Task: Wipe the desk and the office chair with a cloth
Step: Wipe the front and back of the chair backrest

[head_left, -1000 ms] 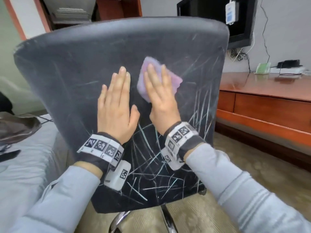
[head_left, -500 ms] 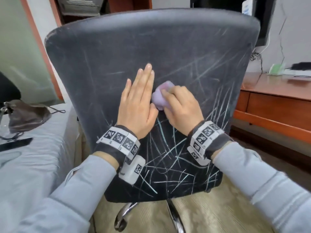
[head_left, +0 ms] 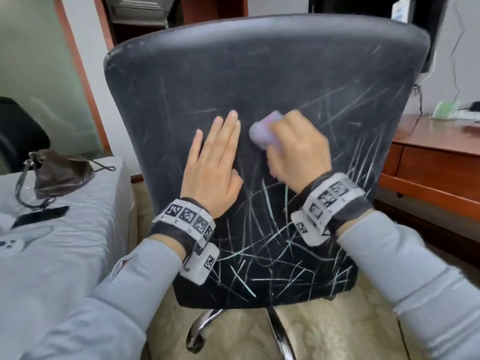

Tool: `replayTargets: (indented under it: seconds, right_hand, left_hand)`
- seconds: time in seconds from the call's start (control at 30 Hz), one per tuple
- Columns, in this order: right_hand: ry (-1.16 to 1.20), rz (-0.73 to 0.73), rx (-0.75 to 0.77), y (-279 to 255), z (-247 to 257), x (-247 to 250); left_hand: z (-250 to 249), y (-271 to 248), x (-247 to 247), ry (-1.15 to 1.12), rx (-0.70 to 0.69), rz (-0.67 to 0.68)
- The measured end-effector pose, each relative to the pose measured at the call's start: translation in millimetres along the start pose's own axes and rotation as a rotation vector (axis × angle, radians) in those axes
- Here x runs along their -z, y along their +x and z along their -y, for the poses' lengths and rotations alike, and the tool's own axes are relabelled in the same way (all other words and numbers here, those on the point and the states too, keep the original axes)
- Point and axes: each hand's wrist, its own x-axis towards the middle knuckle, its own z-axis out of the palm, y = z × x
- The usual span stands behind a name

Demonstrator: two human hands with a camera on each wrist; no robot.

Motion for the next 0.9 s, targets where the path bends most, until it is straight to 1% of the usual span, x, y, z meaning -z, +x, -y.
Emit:
replayTargets:
  seconds: [0.07,0.13,0.17,0.23,0.3,0.37,0.5,0.57,0.63,0.7,0.77,0.83,0.9]
  right_hand:
    - [-0.002,-0.109,-0.076,15,-9,4]
    - [0.007,-0.157,-0.092,14,2,-3]
    - [0.023,-0.147,-0.066,10,12,-9]
    - [0.048,-0.041,0.026,1,33,-19]
    - [0.021,0.051,0.079,-2,38,-22]
    - [-0.007,0.050,0.051,6,21,-12]
    - [-0.109,-0.038,-0.077,18,-33,27]
    - [-0.129,-0.071,-0.114,18,-42,34]
    - [-0.106,-0.113,-0.160,16,-31,23]
    - [-0.041,-0.129,-0.136,11,-9,3]
    - [0.026,-0.079,-0.068,4,15,-15]
    - [0.059,-0.015,-0.028,0,31,-22]
    - [0.036,0.047,0.000,2,24,-14]
  left_hand:
    - [2,0,1,-0.032,-0.009,0.002]
    - [3,0,2,-0.121,0.001,0.007]
    - [4,-1,2,-0.174,0.007,0.008]
    - [6,-3,4,-0.255,0.020,0.012]
    - [11,-6,6,-0.263,0.018,0.028]
    - [16,-6,9,-0.221,0.012,0.040]
    - [19,-3,9,-0.169,-0.007,0.064]
    - [17,-2,7,-0.169,-0.006,0.064]
    - [11,0,5,-0.169,0.007,0.056]
    - [4,1,2,-0.175,0.033,0.042]
    - [-1,1,0,-0.188,0.062,0.033]
    - [0,0,-1,-0.186,0.076,0.038]
    - [5,-1,1,-0.146,0.070,0.053]
